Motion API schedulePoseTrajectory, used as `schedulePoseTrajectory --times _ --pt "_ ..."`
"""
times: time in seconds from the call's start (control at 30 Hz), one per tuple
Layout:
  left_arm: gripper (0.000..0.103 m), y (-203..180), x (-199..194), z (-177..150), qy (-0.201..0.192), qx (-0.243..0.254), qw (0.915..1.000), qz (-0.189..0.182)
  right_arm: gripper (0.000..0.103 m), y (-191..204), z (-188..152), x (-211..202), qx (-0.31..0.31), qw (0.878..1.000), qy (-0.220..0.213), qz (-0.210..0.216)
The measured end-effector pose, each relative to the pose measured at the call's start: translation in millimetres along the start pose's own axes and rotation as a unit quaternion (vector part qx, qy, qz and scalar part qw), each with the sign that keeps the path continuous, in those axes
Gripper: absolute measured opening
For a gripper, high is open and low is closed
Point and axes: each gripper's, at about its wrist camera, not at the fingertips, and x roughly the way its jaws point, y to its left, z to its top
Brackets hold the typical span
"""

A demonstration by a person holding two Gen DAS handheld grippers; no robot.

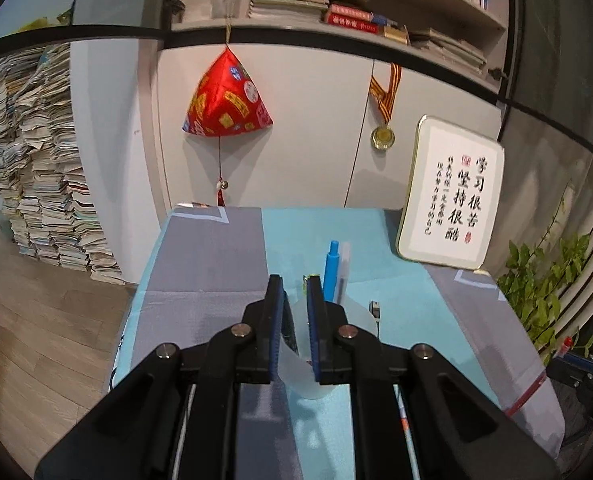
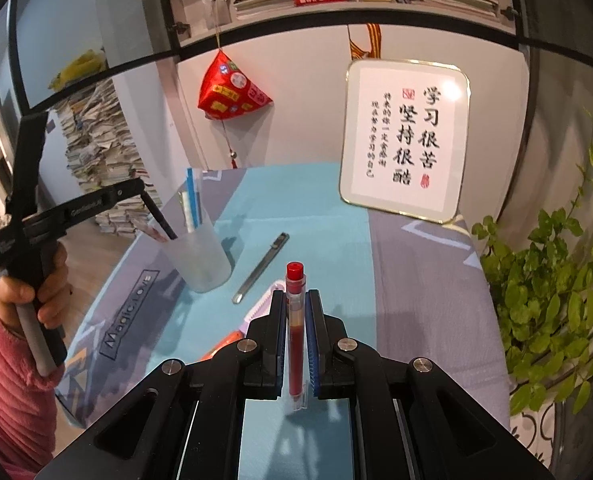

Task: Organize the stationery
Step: 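Drop the black marker into the cup with the left tool while the right tool lowers the red pen in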

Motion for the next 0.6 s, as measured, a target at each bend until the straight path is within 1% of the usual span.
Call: schedulePoseTrajectory --times 0.03,0.07,0.13,0.23,0.33,0.43,0.6 --pt "0.015 2 -4 0 -0.006 -0.001 1.0000 0.001 0.010 3 3 -1 -0.004 1.000 -0.003 0.001" --pt "0.022 4 -9 -1 -0.012 -0.002 0.9999 0.004 0.010 5 4 -2 -0.006 1.000 -0.005 0.001" --pt "0.027 8 -17 -5 -0.025 0.000 0.9996 0.013 0.010 9 8 -3 -0.012 1.000 -0.010 0.002" --pt "0.029 13 -29 -15 -0.035 0.005 0.9992 0.021 0.010 18 14 -4 -0.022 1.000 -0.016 0.006" --pt "0.037 18 -39 -28 -0.044 0.011 0.9986 0.028 0.010 28 24 -5 -0.032 0.999 -0.023 0.010" --pt "0.038 23 -46 -43 -0.048 0.009 0.9984 0.030 0.010 41 37 -8 -0.044 0.998 -0.035 0.016" --pt "0.038 29 -52 -68 -0.039 0.000 0.9988 0.029 0.010 69 62 -10 -0.072 0.995 -0.060 0.031"
